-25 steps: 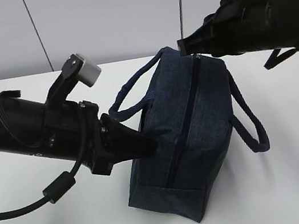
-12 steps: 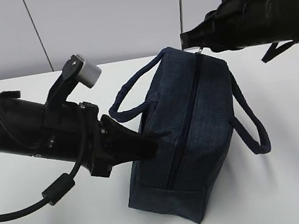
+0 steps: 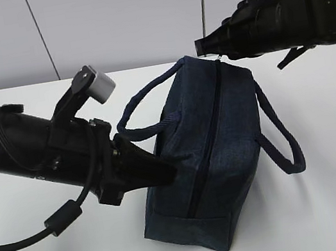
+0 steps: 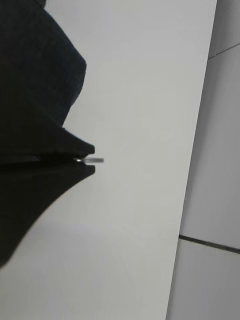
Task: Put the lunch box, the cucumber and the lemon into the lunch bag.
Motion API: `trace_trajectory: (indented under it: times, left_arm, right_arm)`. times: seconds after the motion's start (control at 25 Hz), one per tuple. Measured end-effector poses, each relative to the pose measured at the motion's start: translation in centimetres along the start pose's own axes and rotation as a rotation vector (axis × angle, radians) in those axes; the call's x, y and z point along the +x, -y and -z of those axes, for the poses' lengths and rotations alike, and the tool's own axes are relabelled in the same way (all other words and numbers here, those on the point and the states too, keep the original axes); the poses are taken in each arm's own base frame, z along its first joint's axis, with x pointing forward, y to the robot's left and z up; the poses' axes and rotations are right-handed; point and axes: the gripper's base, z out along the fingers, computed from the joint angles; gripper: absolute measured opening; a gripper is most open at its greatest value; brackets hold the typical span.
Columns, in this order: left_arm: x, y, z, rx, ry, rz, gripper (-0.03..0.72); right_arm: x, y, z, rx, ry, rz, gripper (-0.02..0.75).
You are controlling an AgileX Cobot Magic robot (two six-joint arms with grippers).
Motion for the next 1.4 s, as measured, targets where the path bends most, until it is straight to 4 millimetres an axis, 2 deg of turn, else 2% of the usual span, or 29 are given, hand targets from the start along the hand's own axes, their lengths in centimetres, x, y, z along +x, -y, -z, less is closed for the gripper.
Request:
trace_trajectory:
  times: [0.32,0.44,0.52,0.72,0.8,1.08,1.4]
  left_arm:
    - [0.0,0.0,0.0,-0.004,-0.003,0.008,-0.002]
    - [0.0,0.0,0.0,-0.007,0.0,0.014,0.03]
    - [0.0,0.0,0.0,-0.007,0.0,0.016,0.094]
    - [0.0,0.0,0.0,-0.003,0.0,0.025,0.342]
    - [0.0,0.1,0.1,0.003,-0.003,0.039,0.379]
    - [-0.2,1.3,1.7,-0.028,-0.066,0.035,0.396]
    - [-2.4,3.0,4.7,-0.131,-0.022,0.069,0.396]
  right_arm:
    - [0.0,0.1,-0.1,-0.008,0.0,-0.002,0.0]
    - [0.0,0.0,-0.1,-0.015,0.001,-0.002,0.0]
    - [0.0,-0.1,-0.1,-0.023,0.001,-0.002,0.0]
    - [0.0,-0.3,0.0,-0.045,0.003,-0.002,0.0]
    - [0.0,-0.3,0.0,-0.049,0.004,-0.002,0.0]
    - [0.0,-0.3,0.0,-0.051,0.004,-0.002,0.0]
    - [0.0,-0.3,0.0,-0.053,0.004,-0.002,0.0]
